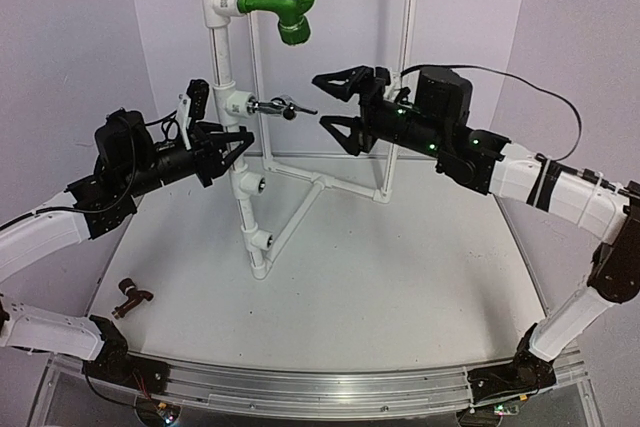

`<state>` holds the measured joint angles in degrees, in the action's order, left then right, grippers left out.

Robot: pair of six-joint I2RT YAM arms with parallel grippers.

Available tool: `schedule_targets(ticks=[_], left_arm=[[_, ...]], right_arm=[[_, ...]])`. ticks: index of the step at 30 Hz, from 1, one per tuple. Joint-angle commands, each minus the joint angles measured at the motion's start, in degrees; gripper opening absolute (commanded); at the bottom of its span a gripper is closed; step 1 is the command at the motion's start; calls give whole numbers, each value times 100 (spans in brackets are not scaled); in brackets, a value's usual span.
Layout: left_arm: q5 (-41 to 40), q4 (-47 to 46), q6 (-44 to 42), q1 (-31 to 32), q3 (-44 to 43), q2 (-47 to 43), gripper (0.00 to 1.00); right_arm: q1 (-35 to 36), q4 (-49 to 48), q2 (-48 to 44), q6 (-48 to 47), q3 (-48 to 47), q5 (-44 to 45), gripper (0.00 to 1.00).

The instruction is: Install the water faucets

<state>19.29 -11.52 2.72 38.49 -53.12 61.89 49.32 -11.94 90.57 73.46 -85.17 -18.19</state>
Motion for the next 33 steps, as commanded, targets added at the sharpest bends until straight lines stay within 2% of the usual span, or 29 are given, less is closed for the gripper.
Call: schedule_targets(ticks=[1, 3, 6, 9, 13, 16, 23, 33], left_arm=[[111, 1038, 1006, 45, 143, -111, 0], [169, 1072, 1011, 45, 136, -136, 0], [205, 1107, 1056, 45, 131, -158, 0], [246, 1116, 1081, 45, 95, -149, 0], [243, 1261, 1081, 44, 36, -94, 0], [251, 1289, 1081, 45, -3, -51, 0], [208, 1339, 1046, 45, -35, -16, 0], [240, 1404, 976, 43, -175, 158, 0]], right_arm=[[-97, -150, -943, -2185, 470, 540, 94], [-99, -144, -1266, -3791, 711, 556, 98], [-98, -35, -1501, -6214, 903, 88, 96], [-90, 612, -1455, -8763, 678, -342, 94], [-34, 925, -1377, -11013, 500, -945, 95], [7, 994, -1255, -12067, 400, -1426, 97], [83, 841, -574, -12296, -343, -1810, 92], [191, 142, 64, -11371, -631, -1903, 82]])
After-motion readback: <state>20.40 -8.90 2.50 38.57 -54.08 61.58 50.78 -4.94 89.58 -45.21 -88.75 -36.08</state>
